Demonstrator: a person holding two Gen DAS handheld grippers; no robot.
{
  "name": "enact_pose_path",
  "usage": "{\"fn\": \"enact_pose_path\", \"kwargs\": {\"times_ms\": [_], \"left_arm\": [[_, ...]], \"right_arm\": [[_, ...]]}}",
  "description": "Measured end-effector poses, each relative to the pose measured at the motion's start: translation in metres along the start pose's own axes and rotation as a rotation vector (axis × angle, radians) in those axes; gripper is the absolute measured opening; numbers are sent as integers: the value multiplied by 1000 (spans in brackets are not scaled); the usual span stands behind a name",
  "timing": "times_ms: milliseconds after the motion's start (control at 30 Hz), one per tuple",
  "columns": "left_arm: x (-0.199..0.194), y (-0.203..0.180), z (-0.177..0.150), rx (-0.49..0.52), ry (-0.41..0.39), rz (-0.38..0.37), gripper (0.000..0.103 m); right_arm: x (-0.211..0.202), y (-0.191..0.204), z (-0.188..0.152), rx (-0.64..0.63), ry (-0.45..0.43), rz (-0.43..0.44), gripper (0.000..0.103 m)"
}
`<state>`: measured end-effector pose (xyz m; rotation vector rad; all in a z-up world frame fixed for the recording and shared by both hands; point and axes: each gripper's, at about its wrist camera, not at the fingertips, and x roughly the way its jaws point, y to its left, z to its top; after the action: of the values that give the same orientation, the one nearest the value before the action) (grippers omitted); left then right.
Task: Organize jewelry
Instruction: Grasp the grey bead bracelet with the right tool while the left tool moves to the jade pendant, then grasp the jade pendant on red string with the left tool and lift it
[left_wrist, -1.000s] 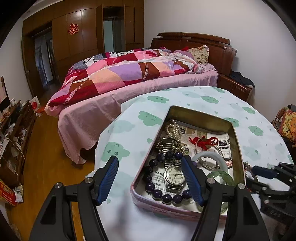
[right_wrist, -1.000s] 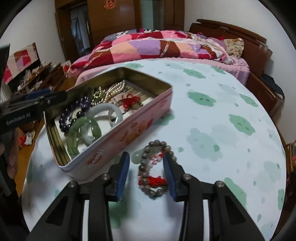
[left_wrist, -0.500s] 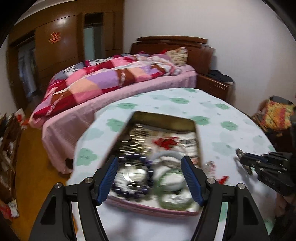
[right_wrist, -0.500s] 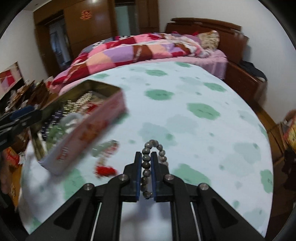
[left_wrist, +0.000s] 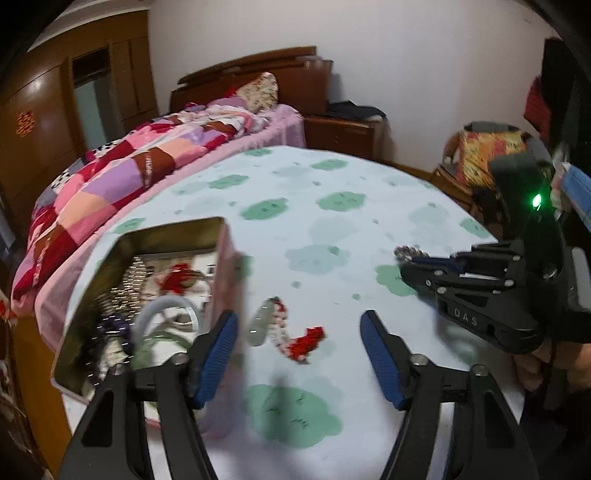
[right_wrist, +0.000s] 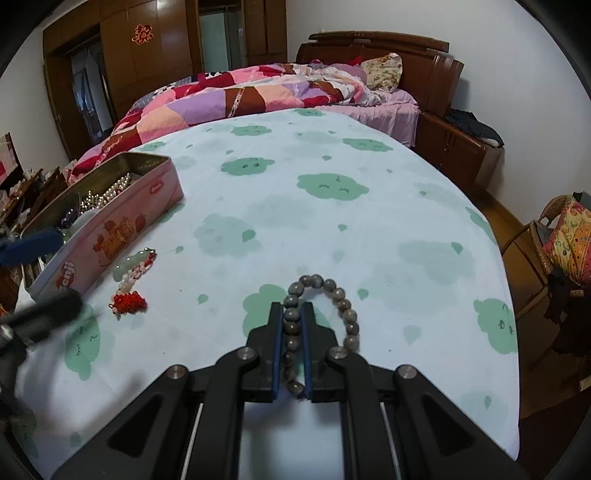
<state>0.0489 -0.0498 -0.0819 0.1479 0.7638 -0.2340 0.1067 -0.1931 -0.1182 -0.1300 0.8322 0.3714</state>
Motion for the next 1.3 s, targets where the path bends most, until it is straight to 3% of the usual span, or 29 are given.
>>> {"fn": "enact_pose_path", "kwargs": {"times_ms": [100,300,533,600,700,867,1300], "left_arm": [[15,-5,0,10,46,-12,47],[29,-15,0,44,76,-29,44],[48,-9,-6,7,134,-48,33],[48,-9,-6,8,135,-63,19],[47,-10,-8,9,133,-73,7],[41,-7,-9,-4,123,-79,3],[-7,10,7,-53,-1,-82,0]], "right_arm": [[-2,-1,1,7,-14,3,12],[-1,-2,0,16,-19,10,12],[-2,1,0,4,-22,5,12],[-2,1,0,6,-20,7,12],[-1,2,0,0,-17,6,12],[-1,2,0,0,-17,5,12],[-1,2,0,0,-17,5,12]]}}
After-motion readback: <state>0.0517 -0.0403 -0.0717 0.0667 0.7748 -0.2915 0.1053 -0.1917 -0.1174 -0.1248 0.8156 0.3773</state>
